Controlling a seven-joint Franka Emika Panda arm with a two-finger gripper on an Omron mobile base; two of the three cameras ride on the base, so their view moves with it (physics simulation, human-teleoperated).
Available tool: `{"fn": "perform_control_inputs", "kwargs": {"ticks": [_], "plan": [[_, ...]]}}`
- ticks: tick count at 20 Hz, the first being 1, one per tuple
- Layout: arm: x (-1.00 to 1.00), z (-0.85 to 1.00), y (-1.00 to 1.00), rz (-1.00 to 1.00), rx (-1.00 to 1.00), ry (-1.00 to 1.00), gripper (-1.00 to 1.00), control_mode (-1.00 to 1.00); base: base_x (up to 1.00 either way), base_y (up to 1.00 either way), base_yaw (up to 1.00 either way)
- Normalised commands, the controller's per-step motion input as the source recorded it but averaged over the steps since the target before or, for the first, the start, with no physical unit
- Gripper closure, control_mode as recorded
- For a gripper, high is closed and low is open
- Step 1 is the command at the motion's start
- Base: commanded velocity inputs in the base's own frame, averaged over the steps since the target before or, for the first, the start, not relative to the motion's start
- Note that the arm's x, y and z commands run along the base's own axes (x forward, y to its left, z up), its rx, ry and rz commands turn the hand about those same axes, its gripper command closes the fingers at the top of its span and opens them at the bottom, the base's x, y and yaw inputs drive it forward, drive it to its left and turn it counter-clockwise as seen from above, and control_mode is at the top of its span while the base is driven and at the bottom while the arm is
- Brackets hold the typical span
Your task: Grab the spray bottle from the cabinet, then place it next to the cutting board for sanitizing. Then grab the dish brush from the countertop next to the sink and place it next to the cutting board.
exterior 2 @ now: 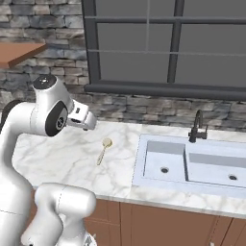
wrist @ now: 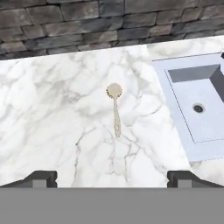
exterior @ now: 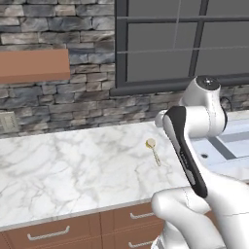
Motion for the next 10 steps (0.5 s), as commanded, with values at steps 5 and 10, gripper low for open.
{"fn": "perform_control_inputs", "kwargs": {"ticks": [5, 10], "plan": [[0.55, -0.60, -0.03, 0.06, 0.00, 0.15, -1.00, -1.00, 0.00, 0.00, 0.00], [0.56, -0.76, -0.06, 0.07, 0.00, 0.16, -1.00, -1.00, 0.00, 0.00, 0.00]]}}
